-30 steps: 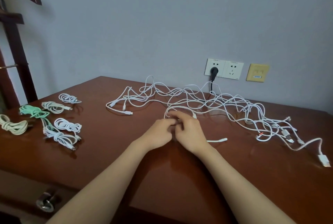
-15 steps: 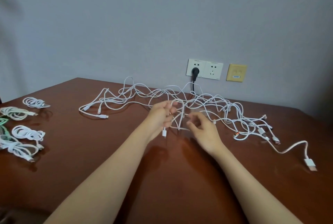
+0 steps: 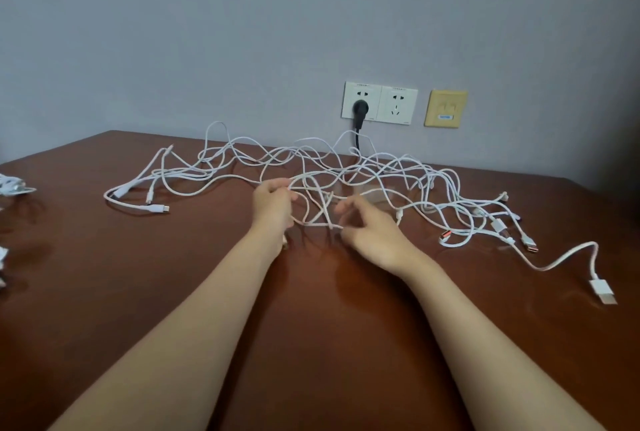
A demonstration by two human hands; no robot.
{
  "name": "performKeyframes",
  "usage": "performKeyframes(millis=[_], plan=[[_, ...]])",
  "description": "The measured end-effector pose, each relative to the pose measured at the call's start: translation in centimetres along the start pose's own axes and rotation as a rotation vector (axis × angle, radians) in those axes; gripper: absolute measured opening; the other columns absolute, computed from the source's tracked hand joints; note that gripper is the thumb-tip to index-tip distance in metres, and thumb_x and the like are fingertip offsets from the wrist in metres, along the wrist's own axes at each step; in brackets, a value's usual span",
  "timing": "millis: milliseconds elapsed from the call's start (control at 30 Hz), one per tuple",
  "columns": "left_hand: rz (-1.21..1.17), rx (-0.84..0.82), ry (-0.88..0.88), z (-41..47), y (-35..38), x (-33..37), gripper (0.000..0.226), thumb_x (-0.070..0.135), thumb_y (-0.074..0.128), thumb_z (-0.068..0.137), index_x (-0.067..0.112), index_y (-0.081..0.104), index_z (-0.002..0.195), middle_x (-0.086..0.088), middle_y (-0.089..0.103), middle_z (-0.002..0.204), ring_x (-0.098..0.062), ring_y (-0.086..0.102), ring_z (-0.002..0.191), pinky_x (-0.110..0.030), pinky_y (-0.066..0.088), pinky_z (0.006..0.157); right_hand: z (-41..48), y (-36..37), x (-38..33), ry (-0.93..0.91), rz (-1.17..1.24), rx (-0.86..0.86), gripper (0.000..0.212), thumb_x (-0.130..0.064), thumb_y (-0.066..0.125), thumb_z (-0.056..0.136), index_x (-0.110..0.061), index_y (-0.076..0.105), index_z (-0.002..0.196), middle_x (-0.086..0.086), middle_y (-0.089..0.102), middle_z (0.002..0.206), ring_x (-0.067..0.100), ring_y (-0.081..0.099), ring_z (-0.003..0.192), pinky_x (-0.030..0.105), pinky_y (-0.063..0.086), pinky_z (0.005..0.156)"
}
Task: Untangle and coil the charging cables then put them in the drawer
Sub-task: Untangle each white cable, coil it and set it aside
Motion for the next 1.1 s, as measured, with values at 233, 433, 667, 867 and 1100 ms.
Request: performKeyframes(millis=[233,433,667,867,1100], plan=[[0.224,0.145,0.173,0.1,-0.5,0.4,0.034,-0.005,0.033,0.087,0.017,0.053,0.101,-0.008,0.054,0.124,-0.027,0.056,0.104,-0.029,0.042,0.070,0.3,-0.7,0.0,0.045,0.103,0.067,0.016,-0.014,0.059,0.089,-0.022,0.069,0.079,-0.008,0.057,0.059,0.000,0.048,0.051,0.011,0.036,0.051],[0.290,0.067,0.456,-0.7,0.5,1.5,0.045,-0.017,0.030,0.074,0.022,0.050,0.084,0.007,0.057,0.091,-0.019,0.055,0.090,-0.026,0.041,0.072,0.2,-2.7,-0.3,0.200,0.800,0.166,0.023,-0.016,0.053,0.091,-0.013,0.066,0.072,-0.009,0.036,0.042,0.001,0.024,0.034,0.013,0.017,0.033],[0.180,0.083,0.659,-2.7,0.9,3.1,0.037,-0.002,0.042,0.078,0.034,0.043,0.082,0.019,0.050,0.094,-0.009,0.050,0.092,-0.025,0.038,0.078,0.6,-2.9,1.2,0.261,0.548,0.408,0.024,-0.019,0.055,0.088,-0.016,0.070,0.070,-0.013,0.038,0.035,0.003,0.030,0.034,0.020,0.024,0.045],[0.106,-0.083,0.804,-3.9,1.5,4.2,0.034,0.010,0.031,0.066,0.031,0.058,0.070,0.019,0.064,0.081,0.000,0.058,0.087,-0.015,0.041,0.079,0.3,-3.2,-0.1,0.231,0.989,0.391,0.028,-0.008,0.042,0.097,-0.008,0.056,0.072,-0.010,0.032,0.037,0.001,0.022,0.029,0.013,0.019,0.031],[0.522,-0.358,0.484,-4.3,3.5,2.1,0.030,0.006,0.043,0.078,0.026,0.060,0.064,0.008,0.062,0.053,-0.013,0.058,0.056,-0.027,0.049,0.061,0.4,-3.3,-0.4,0.299,1.806,0.194,0.029,-0.002,0.026,0.098,-0.004,0.045,0.076,0.004,0.042,0.056,0.008,0.036,0.034,0.012,0.034,0.038]])
Point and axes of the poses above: each hand's wrist, its own z-axis towards the middle knuckle, its own y-axis out of the palm, x = y × z, the point moved 4 cm from there along z, towards the middle knuckle
